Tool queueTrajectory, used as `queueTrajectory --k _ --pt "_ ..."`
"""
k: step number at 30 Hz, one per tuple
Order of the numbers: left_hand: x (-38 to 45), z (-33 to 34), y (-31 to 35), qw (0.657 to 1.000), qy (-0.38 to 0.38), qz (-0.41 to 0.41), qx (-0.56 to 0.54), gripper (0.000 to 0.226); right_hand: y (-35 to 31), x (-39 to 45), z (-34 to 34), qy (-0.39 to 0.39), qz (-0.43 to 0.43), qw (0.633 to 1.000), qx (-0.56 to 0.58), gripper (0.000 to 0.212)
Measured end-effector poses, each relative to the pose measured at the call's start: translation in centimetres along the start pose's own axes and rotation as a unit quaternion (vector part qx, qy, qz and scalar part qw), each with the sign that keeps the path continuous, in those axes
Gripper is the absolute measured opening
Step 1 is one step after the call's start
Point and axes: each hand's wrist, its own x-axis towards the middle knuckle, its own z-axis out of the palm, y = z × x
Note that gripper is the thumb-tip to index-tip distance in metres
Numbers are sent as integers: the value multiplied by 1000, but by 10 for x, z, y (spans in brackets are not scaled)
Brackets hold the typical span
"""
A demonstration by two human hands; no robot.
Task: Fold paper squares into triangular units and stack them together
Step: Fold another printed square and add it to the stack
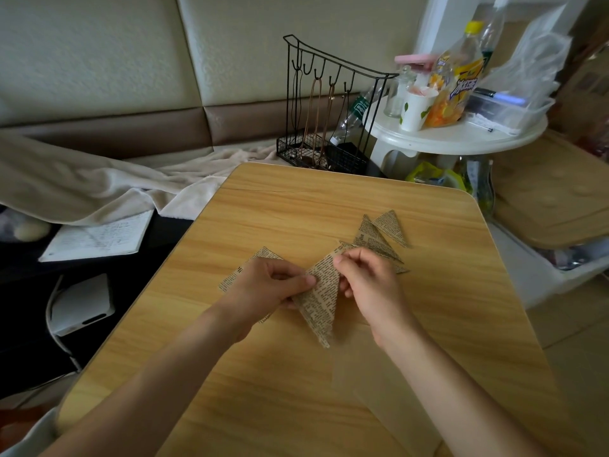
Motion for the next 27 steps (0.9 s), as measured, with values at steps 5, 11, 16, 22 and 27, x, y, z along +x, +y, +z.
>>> queueTrajectory --k 5,11,16,22,27 --pt "3 -2 -3 998 53 20 10 13 0 0 -3 -46 28 998 -12 22" --pt "3 -3 -4 999 17 -4 -35 24 1 -1 -1 -2 5 999 -45 26" --pt "2 -1 -4 997 7 -45 -63 17 0 0 -3 2 43 999 -6 19" --pt "3 -6 -2 998 24 -33 -53 9 -1 0 -2 -17 56 998 17 16" --pt "1 -5 -1 999 -11 -1 36 9 -6 -3 -3 -74 20 996 -45 16"
